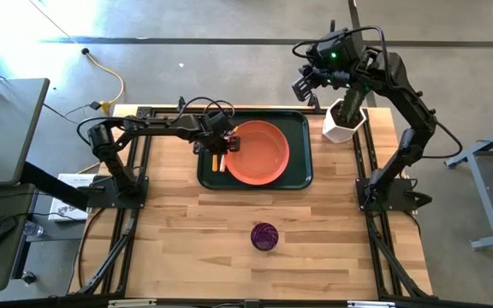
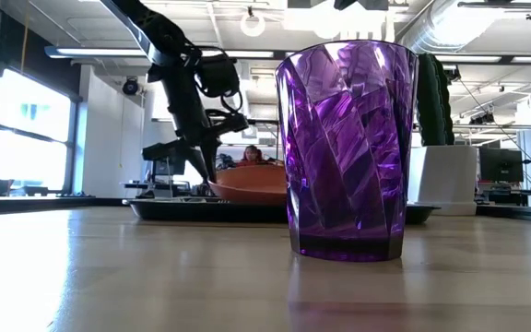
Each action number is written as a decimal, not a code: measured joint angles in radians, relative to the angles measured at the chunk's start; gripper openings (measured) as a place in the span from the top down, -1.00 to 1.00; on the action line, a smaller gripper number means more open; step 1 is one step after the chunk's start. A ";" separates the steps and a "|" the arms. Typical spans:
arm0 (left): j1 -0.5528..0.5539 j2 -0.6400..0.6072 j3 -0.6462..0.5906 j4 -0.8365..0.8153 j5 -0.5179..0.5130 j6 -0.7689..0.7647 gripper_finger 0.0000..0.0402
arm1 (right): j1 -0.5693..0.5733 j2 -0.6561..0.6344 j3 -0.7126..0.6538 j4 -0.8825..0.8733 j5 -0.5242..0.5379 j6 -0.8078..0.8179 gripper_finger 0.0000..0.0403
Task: Pick and place plate/cup/fork/spoon on tray
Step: Put the orange plate on the right side of the light orange fork
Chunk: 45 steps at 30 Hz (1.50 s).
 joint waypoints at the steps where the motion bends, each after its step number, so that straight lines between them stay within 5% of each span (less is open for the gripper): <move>1: 0.000 0.009 0.000 0.006 0.004 0.000 1.00 | 0.000 0.000 0.000 0.000 0.000 0.001 0.74; 45: 0.021 0.053 0.000 0.078 0.056 0.086 0.87 | 0.000 0.000 0.000 -0.004 0.000 -0.011 0.74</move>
